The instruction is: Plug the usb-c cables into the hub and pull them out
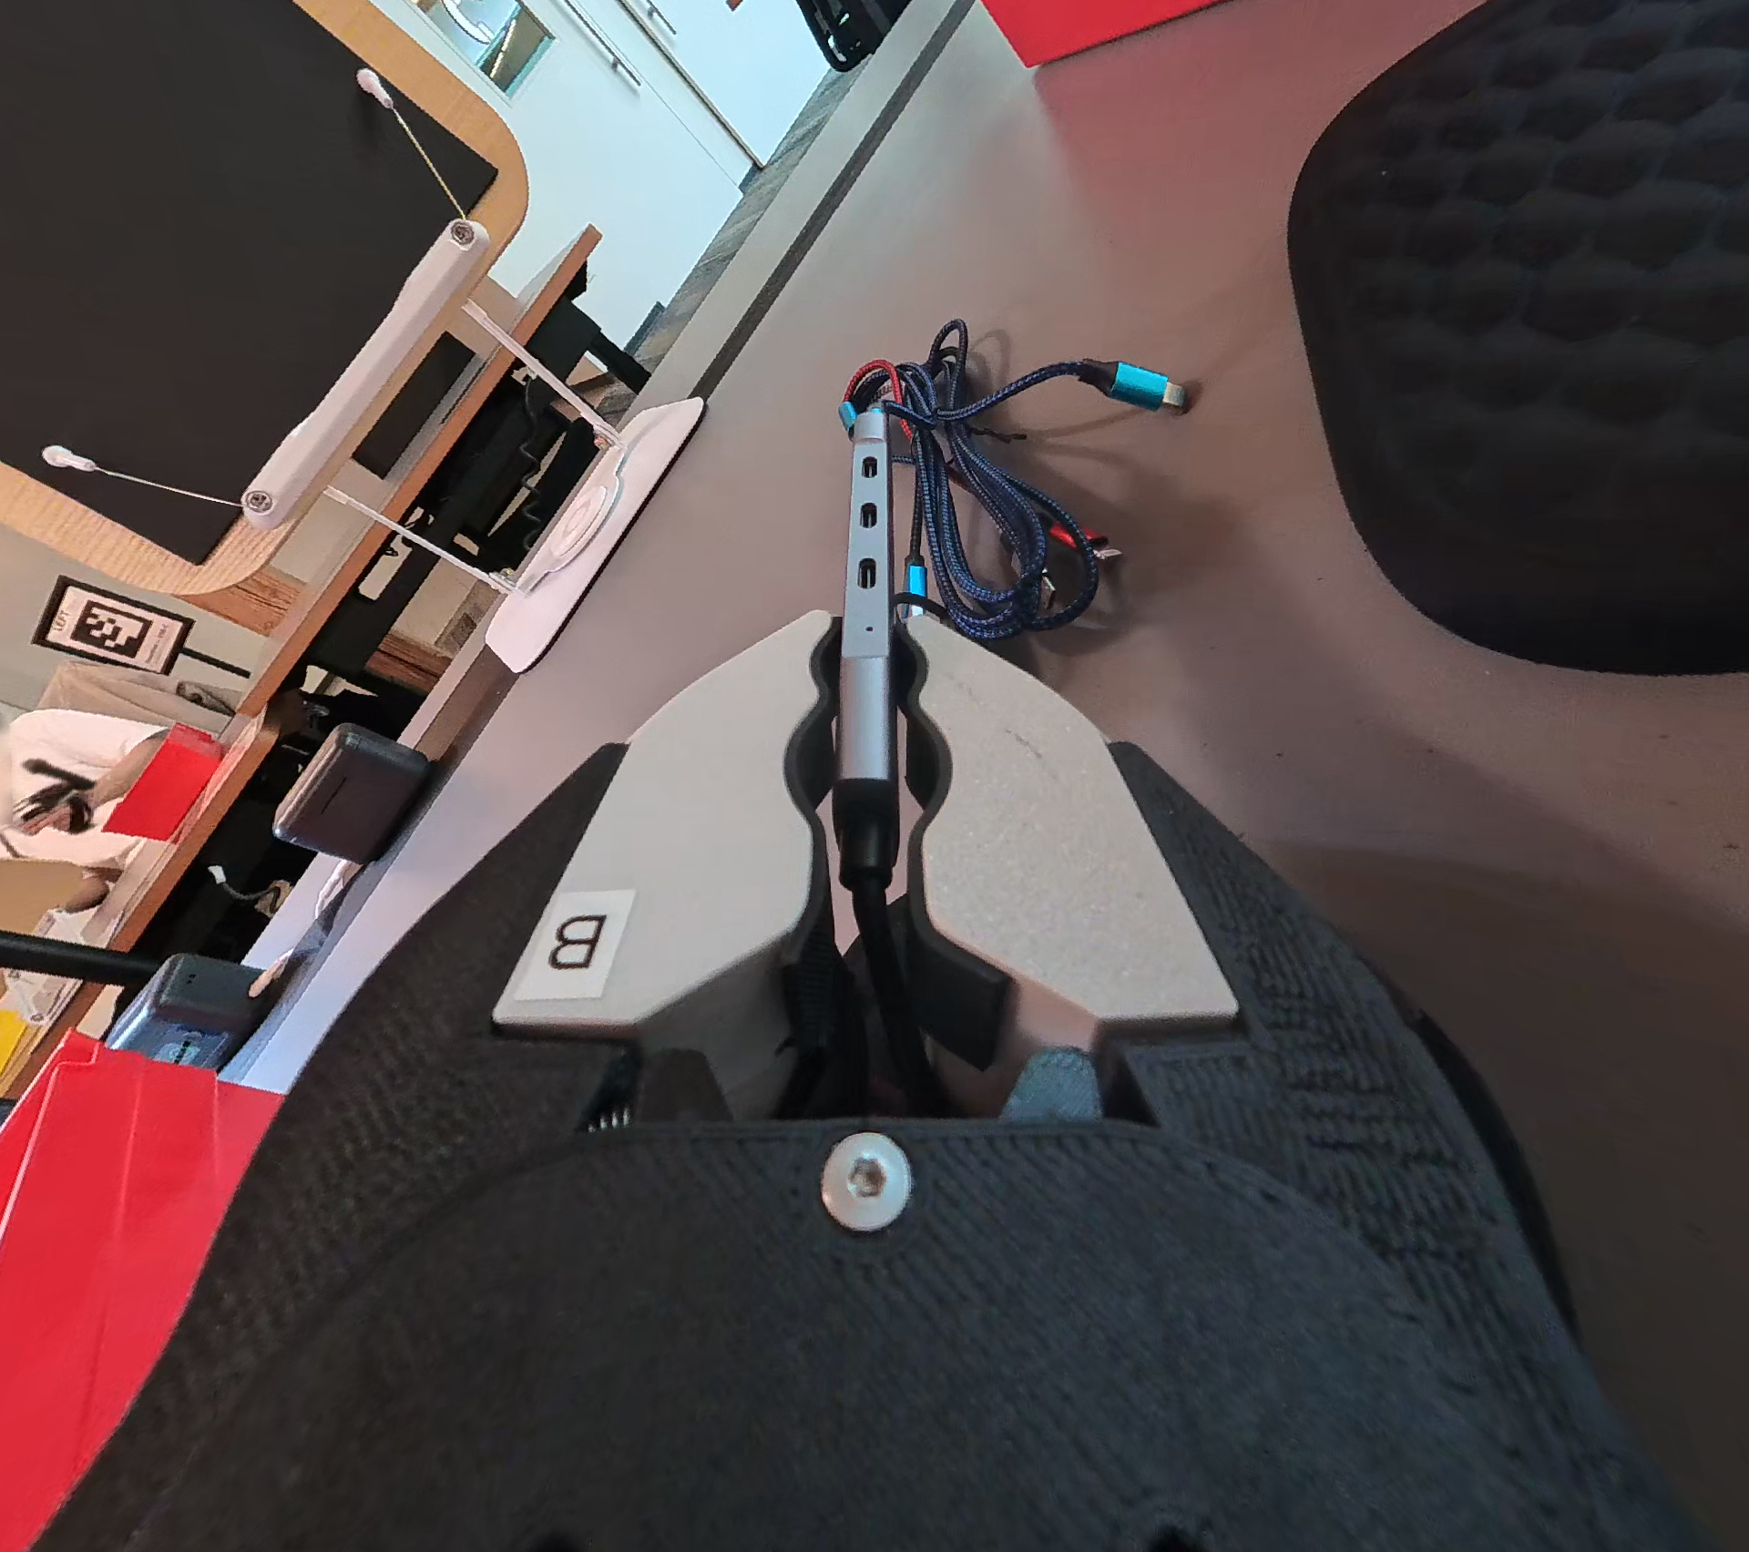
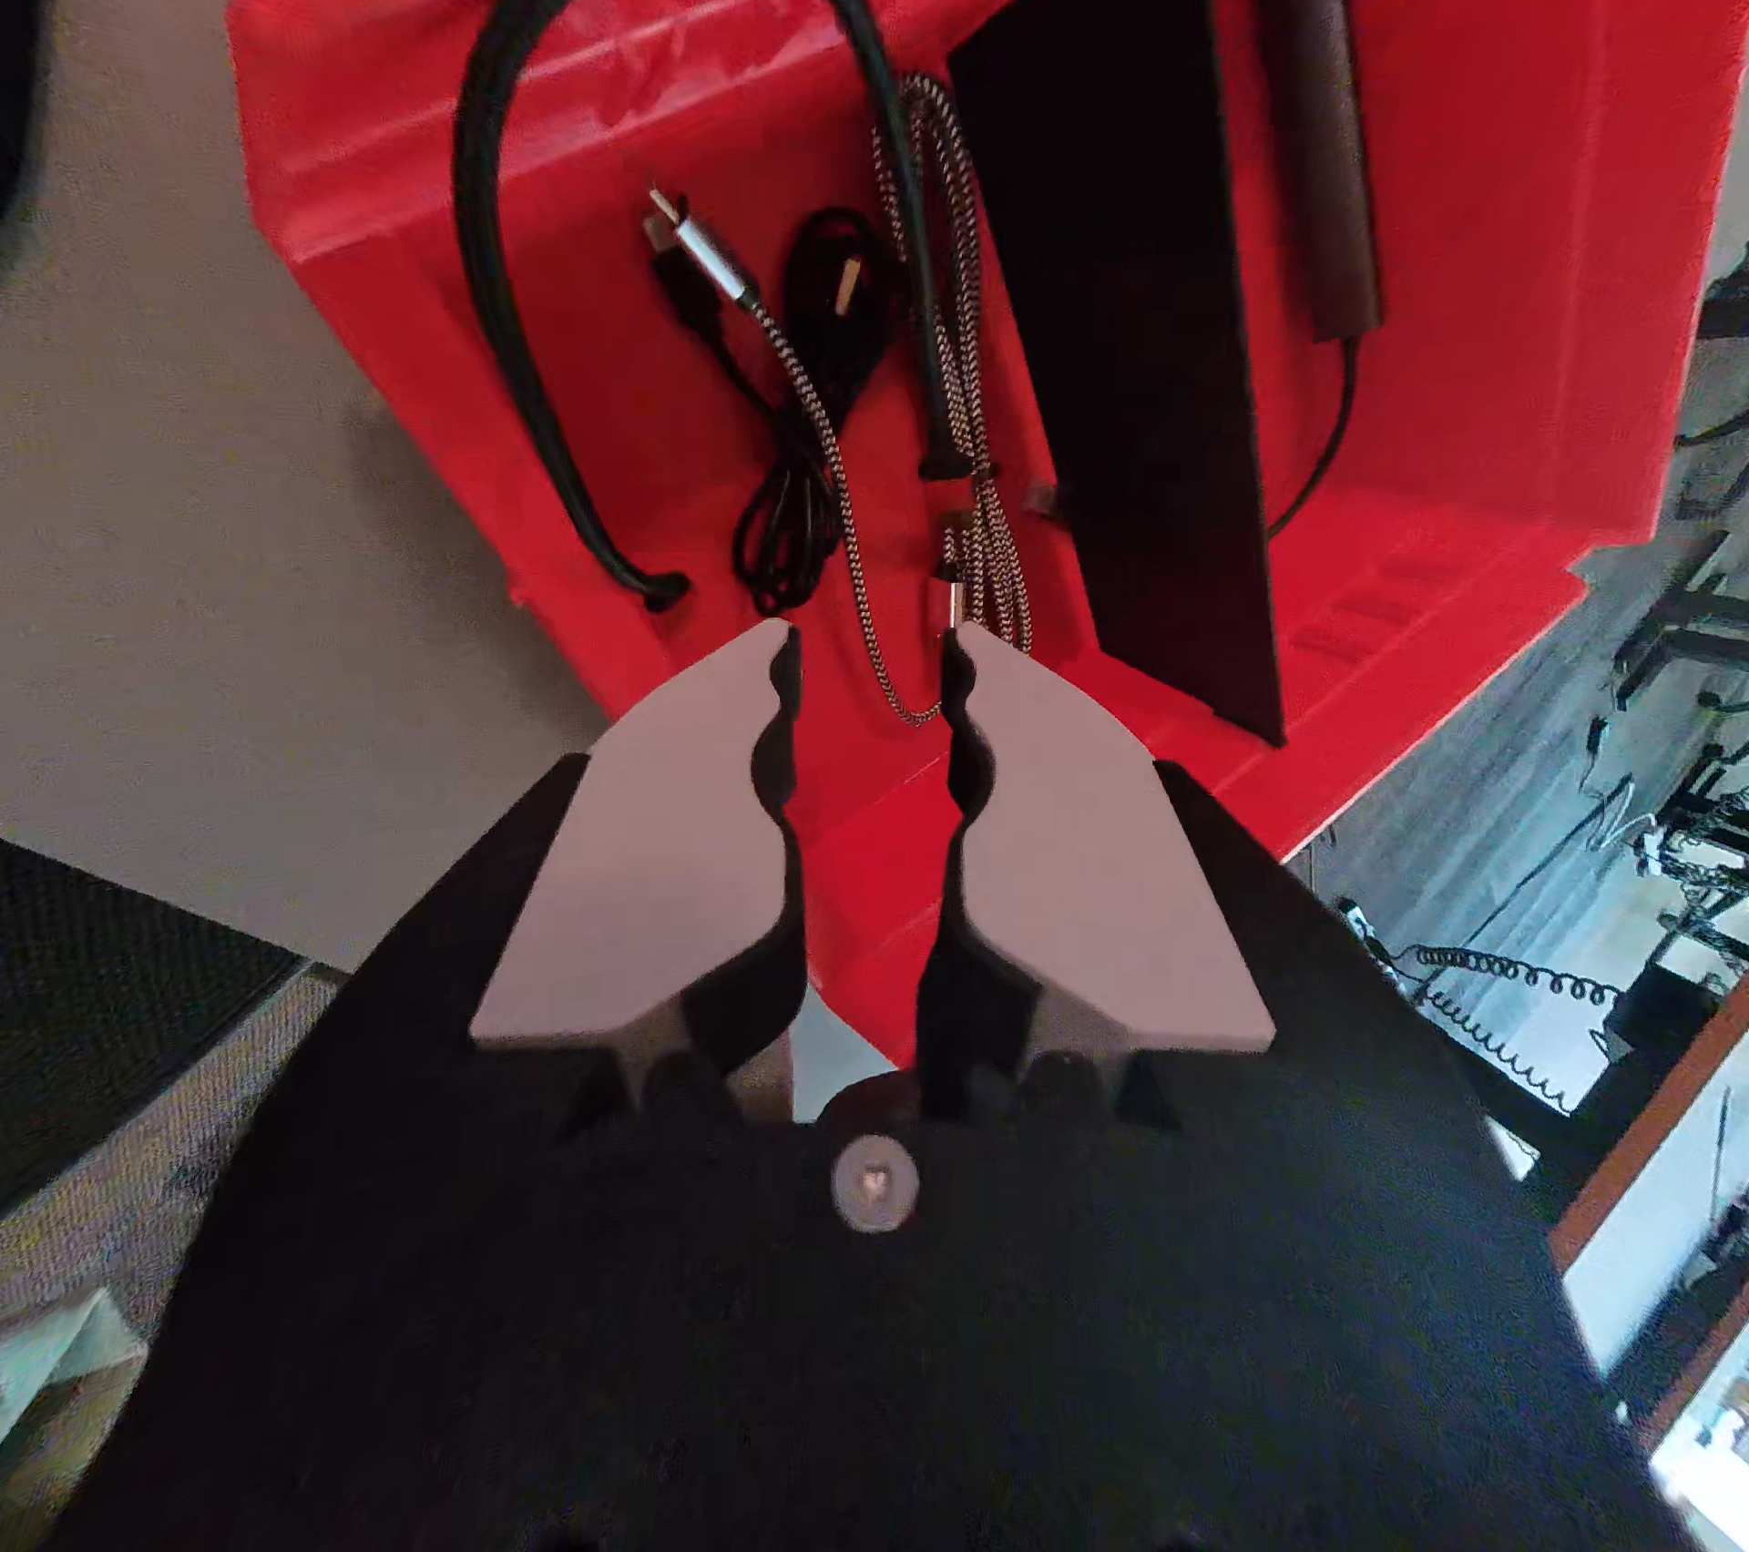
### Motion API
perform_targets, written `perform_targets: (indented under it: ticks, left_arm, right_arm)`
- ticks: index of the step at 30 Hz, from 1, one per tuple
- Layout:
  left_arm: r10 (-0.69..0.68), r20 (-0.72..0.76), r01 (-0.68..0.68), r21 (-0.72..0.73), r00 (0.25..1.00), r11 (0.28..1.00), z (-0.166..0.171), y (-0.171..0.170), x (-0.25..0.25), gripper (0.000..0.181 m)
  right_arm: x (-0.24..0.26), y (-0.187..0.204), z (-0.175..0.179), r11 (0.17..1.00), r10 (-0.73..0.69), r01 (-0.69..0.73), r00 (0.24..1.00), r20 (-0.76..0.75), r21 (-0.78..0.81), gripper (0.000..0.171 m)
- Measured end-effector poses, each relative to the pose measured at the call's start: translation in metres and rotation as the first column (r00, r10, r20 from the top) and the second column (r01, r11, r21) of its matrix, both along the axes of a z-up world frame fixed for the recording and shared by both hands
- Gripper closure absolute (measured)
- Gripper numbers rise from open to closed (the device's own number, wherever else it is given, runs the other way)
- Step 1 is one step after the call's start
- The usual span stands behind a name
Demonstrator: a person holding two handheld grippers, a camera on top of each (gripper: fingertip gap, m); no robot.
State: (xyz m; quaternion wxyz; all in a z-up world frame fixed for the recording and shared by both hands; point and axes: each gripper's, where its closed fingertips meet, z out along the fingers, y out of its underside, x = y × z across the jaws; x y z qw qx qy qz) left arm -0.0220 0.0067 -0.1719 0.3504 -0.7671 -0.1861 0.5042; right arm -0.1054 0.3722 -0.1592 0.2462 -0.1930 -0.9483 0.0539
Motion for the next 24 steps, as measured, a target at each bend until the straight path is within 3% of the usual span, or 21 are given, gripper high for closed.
perform_targets:
  ticks: [1, 4, 8, 10, 12, 15, 17, 20, 24]
  left_arm:
    - [0.000, 0.000, 0.000, 0.000, 1.000, 1.000, 0.000, 0.000, 0.000, 0.172]
    - [0.000, 0.001, 0.000, -0.002, 1.000, 1.000, 0.000, 0.000, 0.000, 0.172]
    - [-0.001, 0.002, 0.001, -0.006, 1.000, 1.000, -0.001, 0.000, 0.000, 0.172]
    - [-0.001, 0.002, 0.001, -0.006, 1.000, 1.000, -0.001, 0.000, 0.000, 0.172]
    - [-0.002, 0.001, 0.002, -0.008, 1.000, 1.000, -0.001, 0.000, 0.000, 0.172]
    - [-0.003, 0.000, 0.003, -0.011, 1.000, 1.000, -0.001, 0.000, 0.000, 0.172]
    - [-0.002, 0.001, 0.002, -0.010, 1.000, 1.000, -0.001, 0.000, 0.000, 0.172]
    - [-0.005, 0.003, 0.005, -0.008, 1.000, 1.000, -0.001, 0.000, 0.001, 0.172]
    - [-0.011, 0.002, 0.011, -0.013, 1.000, 1.000, -0.001, 0.001, 0.001, 0.172]
  right_arm:
    - [0.000, -0.004, 0.004, 0.999, 0.003, -0.004, 1.000, -0.016, -0.036, 0.144]
    - [0.005, -0.033, 0.019, 0.973, 0.068, -0.079, 0.996, -0.058, -0.215, 0.147]
    - [0.023, -0.085, 0.027, 0.870, 0.214, -0.227, 0.974, -0.081, -0.437, 0.144]
    - [0.017, -0.090, 0.023, 0.873, 0.199, -0.224, 0.975, -0.102, -0.434, 0.149]
    - [0.008, -0.089, 0.015, 0.891, 0.189, -0.229, 0.972, -0.137, -0.393, 0.166]
    - [-0.002, -0.075, -0.006, 0.934, 0.154, -0.177, 0.983, -0.097, -0.309, 0.168]
    - [-0.009, -0.072, -0.017, 0.933, 0.108, -0.122, 0.992, -0.060, -0.338, 0.167]
    - [-0.018, -0.062, -0.024, 0.923, -0.016, 0.015, 1.000, 0.000, -0.385, 0.143]
    - [-0.030, -0.060, 0.039, 0.753, -0.200, 0.049, 0.967, -0.157, -0.657, 0.126]
